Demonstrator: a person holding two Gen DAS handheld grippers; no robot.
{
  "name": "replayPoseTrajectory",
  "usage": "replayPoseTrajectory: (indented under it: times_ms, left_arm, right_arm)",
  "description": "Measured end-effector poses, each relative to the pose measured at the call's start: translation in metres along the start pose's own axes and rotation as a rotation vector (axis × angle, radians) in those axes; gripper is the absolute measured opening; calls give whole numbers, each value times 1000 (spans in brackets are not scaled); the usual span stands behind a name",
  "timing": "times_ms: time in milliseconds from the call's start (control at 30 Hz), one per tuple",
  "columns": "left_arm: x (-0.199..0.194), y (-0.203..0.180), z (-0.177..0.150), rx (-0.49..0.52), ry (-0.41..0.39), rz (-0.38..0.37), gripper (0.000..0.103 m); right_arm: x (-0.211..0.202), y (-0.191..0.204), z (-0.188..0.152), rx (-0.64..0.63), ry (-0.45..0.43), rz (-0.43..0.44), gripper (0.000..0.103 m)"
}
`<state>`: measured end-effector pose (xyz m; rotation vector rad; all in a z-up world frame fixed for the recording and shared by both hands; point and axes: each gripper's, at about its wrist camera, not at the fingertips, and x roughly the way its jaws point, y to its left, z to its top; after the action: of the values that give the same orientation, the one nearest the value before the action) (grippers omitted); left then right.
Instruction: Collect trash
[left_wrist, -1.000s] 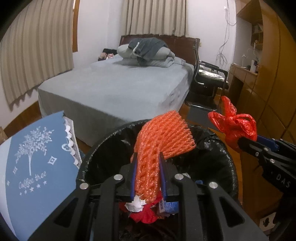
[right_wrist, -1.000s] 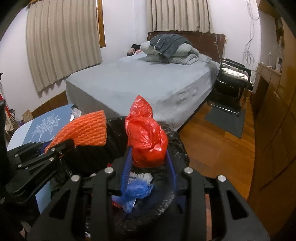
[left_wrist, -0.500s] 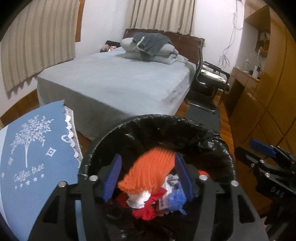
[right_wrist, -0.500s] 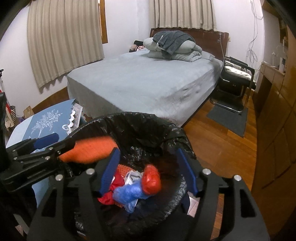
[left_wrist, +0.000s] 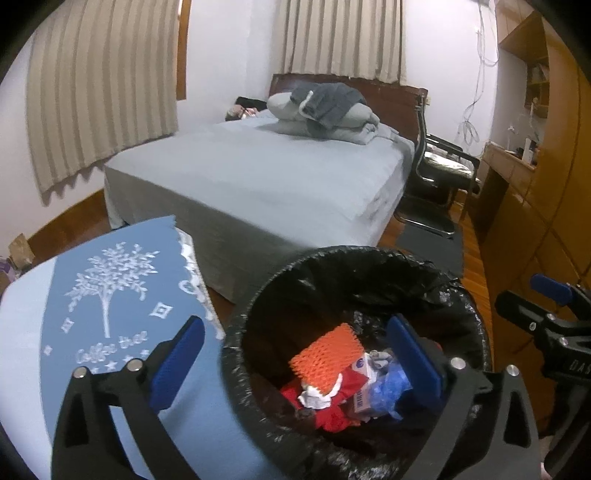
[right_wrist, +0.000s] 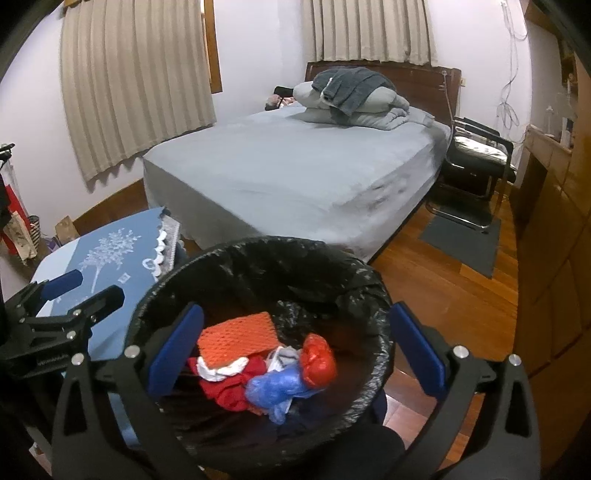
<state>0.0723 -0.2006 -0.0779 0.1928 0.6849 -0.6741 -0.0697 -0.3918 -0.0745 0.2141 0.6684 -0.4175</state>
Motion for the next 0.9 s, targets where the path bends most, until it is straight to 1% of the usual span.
replayPoseTrajectory:
  times_ms: [167,500,900]
  left_arm:
    - [-25,6,2,-6,-23,25,97]
    - [-74,14,11,-13,-86,87,97]
    - [-108,17,15,-18,-140,122,97]
  right_arm:
    - [-18,16,9,-11,-30,36,98]
    - [-50,35,23,-51,-73,71,98]
    - [-74,53,33,-89,-116,92,98]
